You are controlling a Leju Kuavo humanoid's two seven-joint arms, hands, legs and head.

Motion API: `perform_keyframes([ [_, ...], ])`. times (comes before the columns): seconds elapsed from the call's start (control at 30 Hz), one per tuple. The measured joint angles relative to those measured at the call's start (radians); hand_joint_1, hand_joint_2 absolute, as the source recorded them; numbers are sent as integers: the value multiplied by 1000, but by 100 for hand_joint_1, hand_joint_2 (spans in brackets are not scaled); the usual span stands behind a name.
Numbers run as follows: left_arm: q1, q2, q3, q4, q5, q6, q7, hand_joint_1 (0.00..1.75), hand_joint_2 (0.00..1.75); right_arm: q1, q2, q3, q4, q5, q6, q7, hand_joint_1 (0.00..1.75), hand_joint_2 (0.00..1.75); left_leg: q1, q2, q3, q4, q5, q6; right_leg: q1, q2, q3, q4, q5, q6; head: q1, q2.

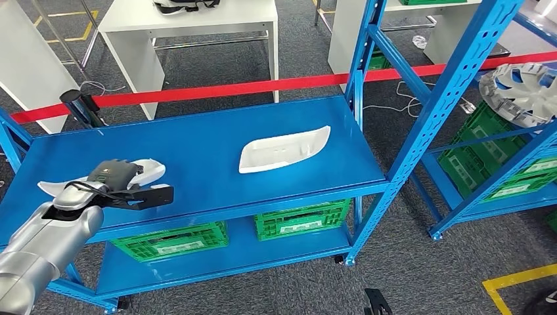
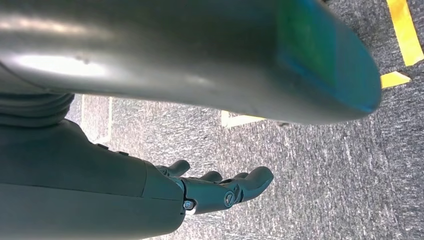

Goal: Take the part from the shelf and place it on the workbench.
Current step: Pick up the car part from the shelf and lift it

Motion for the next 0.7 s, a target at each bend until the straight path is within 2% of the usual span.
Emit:
perform_keyframes([
  [0.13,20,-8,13,-1,85,95,-30,175,175,0,1,-7,0,1,-3,0,0,0,0,0,0,0,0,0,0,0,0,0,0,0,0,0],
  [0.23,35,-25,68,-6,238,90,-60,175,175,0,1,-11,0,5,-6,0,0,0,0,0,0,0,0,0,0,0,0,0,0,0,0,0],
  [0.33,36,-47,175,-29,463,-29,-83,175,175,0,1,-13,0,8,-8,1,0,0,0,-1,0,1,0,0,0,0,0,0,0,0,0,0],
  [0.4,34,-64,269,-52,622,-151,-68,175,175,0,1,-15,0,9,-10,2,0,0,0,-1,-1,1,0,0,0,0,0,0,0,0,0,0],
  [0.47,33,-82,354,-88,740,-231,-43,175,175,0,1,-18,0,9,-12,2,0,0,0,-1,-1,1,0,0,0,0,0,0,0,0,0,0],
  [0.6,30,-106,470,-181,898,-288,34,175,175,1,3,-25,0,8,-19,2,0,0,0,-1,-1,2,0,1,0,0,-1,0,0,1,0,0],
  [0.7,28,-115,526,-243,1059,-380,132,175,175,1,5,-32,0,8,-20,1,0,0,0,0,-1,2,0,1,0,0,-1,0,0,1,0,0],
])
